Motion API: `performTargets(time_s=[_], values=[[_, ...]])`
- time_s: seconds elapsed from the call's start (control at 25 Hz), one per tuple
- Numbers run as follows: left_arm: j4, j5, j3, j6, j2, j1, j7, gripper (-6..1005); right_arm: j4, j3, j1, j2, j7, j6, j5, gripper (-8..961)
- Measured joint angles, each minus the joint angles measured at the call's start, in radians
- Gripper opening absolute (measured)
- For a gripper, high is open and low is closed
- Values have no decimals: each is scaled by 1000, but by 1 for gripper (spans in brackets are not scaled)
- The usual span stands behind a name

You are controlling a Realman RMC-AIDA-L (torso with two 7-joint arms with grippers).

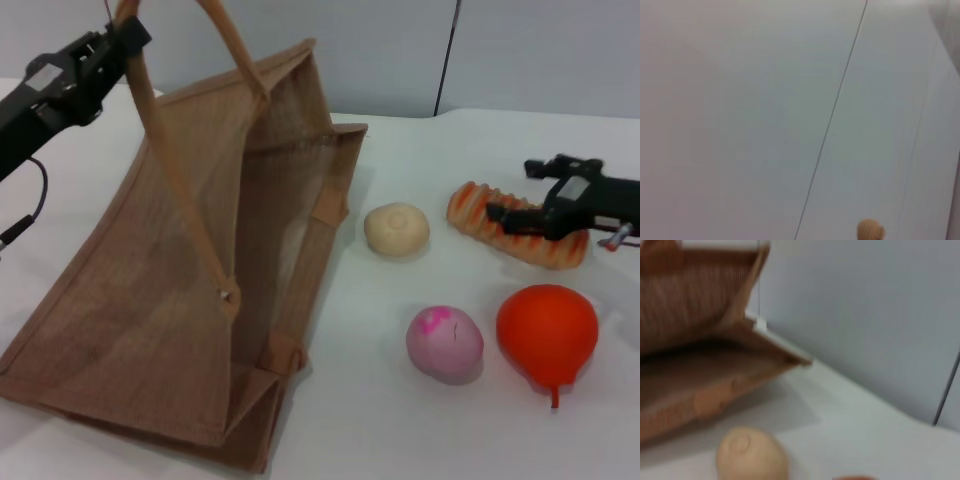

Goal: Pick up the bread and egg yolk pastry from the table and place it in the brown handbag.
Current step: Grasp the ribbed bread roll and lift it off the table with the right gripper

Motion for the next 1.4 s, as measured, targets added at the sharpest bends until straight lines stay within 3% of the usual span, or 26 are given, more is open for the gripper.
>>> performTargets(time_s=[0.32, 0.44, 0.88, 1.08, 1.4], values=[[-2, -11, -25, -22, -2, 6, 3, 124, -2, 0, 70, 78, 92, 219, -261, 800], [-2, -13, -35, -25, -2, 7, 4, 124, -4, 0, 87, 90, 141, 249, -330, 798], [-3, -11, -40, -26, -3, 15, 5, 123, -27, 1, 82, 93, 186, 246, -353, 792], [-3, -10, -40, -26, -3, 14, 5, 124, -28, 7, 82, 93, 188, 246, -353, 694], [-3, -9, -40, -20, -3, 14, 6, 123, -31, 2, 78, 94, 189, 247, -354, 633]])
